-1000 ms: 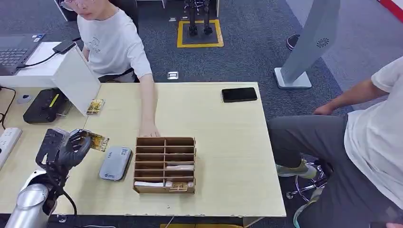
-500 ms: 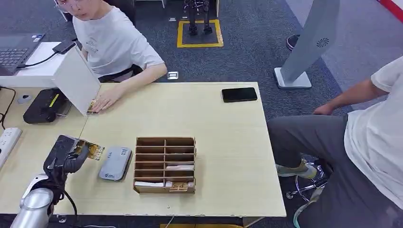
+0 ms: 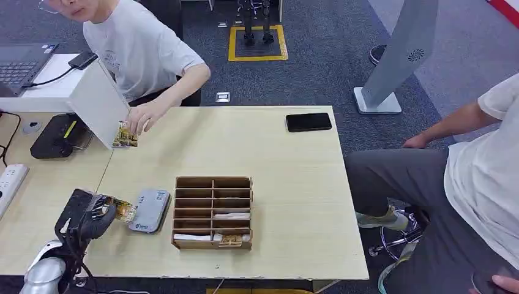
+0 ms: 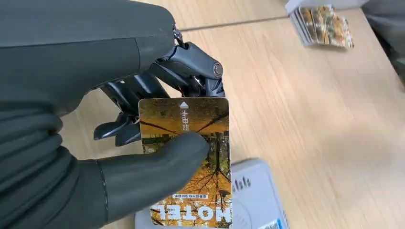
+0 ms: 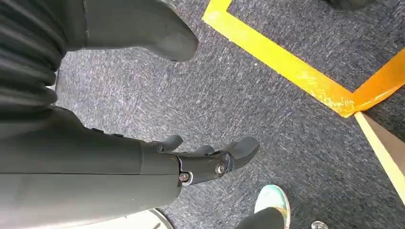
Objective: Pass the card to the sensor for recognition and then transmit it.
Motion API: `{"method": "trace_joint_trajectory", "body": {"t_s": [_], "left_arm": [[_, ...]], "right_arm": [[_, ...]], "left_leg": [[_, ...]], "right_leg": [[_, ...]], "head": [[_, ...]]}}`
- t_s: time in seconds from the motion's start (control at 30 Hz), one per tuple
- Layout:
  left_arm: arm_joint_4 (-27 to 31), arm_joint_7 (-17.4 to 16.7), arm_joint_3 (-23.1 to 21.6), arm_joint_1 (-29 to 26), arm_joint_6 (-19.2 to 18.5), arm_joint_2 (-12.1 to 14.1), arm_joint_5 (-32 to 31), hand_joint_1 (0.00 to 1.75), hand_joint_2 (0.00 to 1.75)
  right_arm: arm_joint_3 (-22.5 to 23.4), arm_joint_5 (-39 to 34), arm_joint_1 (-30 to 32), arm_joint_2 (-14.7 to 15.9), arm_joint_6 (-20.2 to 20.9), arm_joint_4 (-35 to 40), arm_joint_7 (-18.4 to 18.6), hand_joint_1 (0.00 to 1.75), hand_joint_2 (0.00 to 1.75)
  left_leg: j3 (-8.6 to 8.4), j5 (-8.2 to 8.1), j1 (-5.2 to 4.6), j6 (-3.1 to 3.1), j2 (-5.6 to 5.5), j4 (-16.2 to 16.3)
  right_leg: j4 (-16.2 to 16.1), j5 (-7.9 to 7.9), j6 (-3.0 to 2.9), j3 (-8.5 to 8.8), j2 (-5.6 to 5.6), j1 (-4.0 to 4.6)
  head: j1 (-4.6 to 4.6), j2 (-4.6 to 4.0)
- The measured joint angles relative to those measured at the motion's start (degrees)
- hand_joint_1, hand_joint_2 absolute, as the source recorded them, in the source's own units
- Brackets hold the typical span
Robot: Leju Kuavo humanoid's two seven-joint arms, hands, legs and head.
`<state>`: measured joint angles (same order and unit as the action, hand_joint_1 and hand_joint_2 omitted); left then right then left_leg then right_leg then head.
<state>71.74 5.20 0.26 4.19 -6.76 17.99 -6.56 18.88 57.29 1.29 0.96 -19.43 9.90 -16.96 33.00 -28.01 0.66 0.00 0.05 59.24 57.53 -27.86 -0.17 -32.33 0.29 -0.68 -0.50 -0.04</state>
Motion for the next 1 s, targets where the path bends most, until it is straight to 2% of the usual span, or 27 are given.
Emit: {"method": "trace_joint_trajectory", "body": {"t_s": [0.13,0.53,1.0], "left_arm": [[1.4,-0.6,0.0,-1.1,-0.8,-0.6,-0.7,1.75,1.75],[1.7,-1.2,-1.2,-1.4,3.2,-3.4,-6.8,1.75,1.75],[1.4,-2.1,-1.2,-1.3,6.1,-5.3,-7.7,1.75,1.75]], "right_arm": [[0.0,0.2,0.0,0.0,0.0,0.0,-0.2,0.0,1.75],[0.0,0.4,-0.2,0.0,0.0,0.0,-0.2,0.0,1.75],[0.0,1.2,-0.2,-0.2,0.1,0.0,0.0,0.0,1.75]], "left_leg": [[-0.01,0.0,-0.01,0.0,0.01,0.0],[-0.02,0.0,0.0,0.0,0.0,0.0],[-0.02,0.0,0.0,0.0,0.01,0.0]], "right_leg": [[0.0,0.0,0.0,0.0,0.01,0.0],[0.0,0.01,0.0,0.01,0.0,0.0],[0.0,0.01,0.0,0.01,0.01,0.0]], "head": [[-0.02,0.0],[0.0,0.0],[-0.02,0.0]]}}
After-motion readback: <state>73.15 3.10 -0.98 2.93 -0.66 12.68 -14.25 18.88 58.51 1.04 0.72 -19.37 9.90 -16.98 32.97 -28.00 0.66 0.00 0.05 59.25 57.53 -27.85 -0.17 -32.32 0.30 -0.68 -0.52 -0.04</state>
